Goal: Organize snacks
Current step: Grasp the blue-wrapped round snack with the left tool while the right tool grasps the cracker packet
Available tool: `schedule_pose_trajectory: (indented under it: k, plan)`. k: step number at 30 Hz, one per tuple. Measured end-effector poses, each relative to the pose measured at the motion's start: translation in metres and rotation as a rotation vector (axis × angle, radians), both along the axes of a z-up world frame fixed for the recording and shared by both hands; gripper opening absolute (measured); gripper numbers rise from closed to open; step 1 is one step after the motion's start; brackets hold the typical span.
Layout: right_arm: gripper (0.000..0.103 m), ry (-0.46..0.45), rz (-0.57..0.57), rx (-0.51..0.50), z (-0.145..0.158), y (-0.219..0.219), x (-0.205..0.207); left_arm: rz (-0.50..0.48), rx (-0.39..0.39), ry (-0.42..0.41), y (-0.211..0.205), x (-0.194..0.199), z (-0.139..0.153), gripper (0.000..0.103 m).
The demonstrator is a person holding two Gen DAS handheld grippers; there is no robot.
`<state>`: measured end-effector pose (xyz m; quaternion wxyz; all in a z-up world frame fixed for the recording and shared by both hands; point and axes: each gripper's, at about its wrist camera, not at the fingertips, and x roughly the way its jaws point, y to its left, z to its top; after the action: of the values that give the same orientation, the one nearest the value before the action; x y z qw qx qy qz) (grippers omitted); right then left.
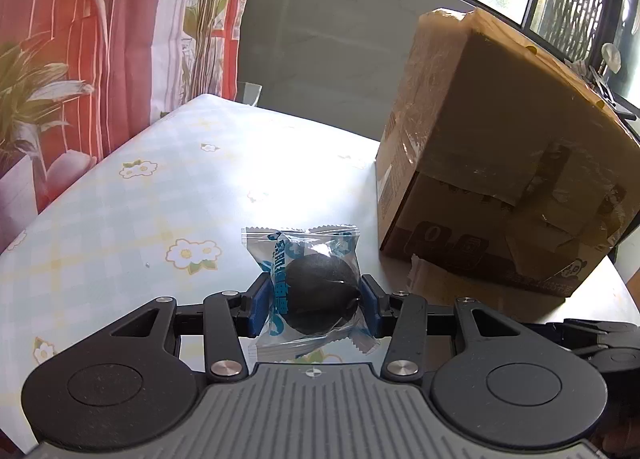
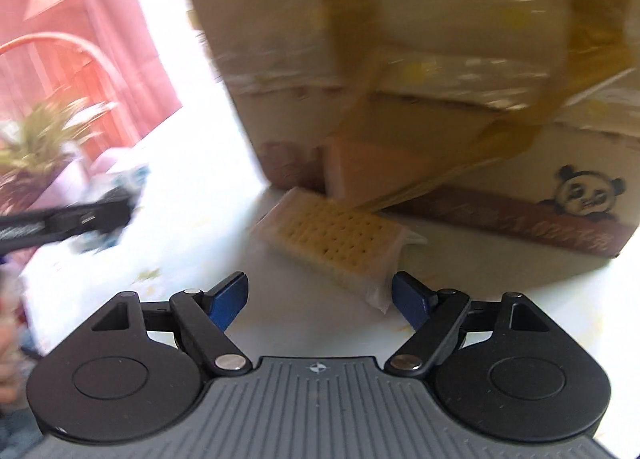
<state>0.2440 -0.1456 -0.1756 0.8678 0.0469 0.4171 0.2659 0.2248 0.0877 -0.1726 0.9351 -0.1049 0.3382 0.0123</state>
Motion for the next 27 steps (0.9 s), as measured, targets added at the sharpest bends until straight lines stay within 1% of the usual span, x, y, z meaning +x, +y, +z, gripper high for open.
schedule_pose_trajectory:
  k: [2,7,10,12,14,17,22,23,25,27]
  plan:
    - [0.08,-0.001,0.054,0.004,0.004,0.009,-0.007,0.003,-0.007,0.0,0.003,0.0,0.0,0.049]
    - [0.08,-0.152,0.052,-0.123,0.013,0.02,-0.008,0.0,-0.017,-0.001,0.004,-0.003,0.0,0.049]
    - [0.08,-0.233,0.095,-0.176,0.008,0.028,0.0,-0.003,-0.017,0.007,0.003,-0.004,-0.001,0.049]
    - [0.079,-0.262,0.122,-0.199,0.003,0.034,0.005,-0.003,-0.016,0.011,0.003,-0.005,-0.002,0.049]
    - [0.079,-0.269,0.15,-0.198,-0.003,0.04,0.012,-0.003,-0.016,0.016,0.003,-0.006,-0.002,0.049]
    - [0.079,-0.275,0.158,-0.211,-0.008,0.045,0.018,-0.005,-0.016,0.029,0.003,-0.008,-0.003,0.049]
    - [0.079,-0.218,0.164,-0.201,-0.014,0.047,0.03,-0.013,-0.007,0.05,0.0,-0.008,-0.005,0.049]
    - [0.076,-0.207,0.168,-0.207,-0.016,0.048,0.031,-0.016,-0.003,0.052,-0.001,-0.008,-0.005,0.049]
    - [0.072,-0.206,0.163,-0.195,-0.016,0.045,0.029,-0.023,0.003,0.054,-0.003,-0.008,-0.005,0.049]
    - [0.066,-0.207,0.158,-0.186,-0.015,0.042,0.025,-0.028,0.008,0.06,-0.004,-0.008,-0.005,0.049]
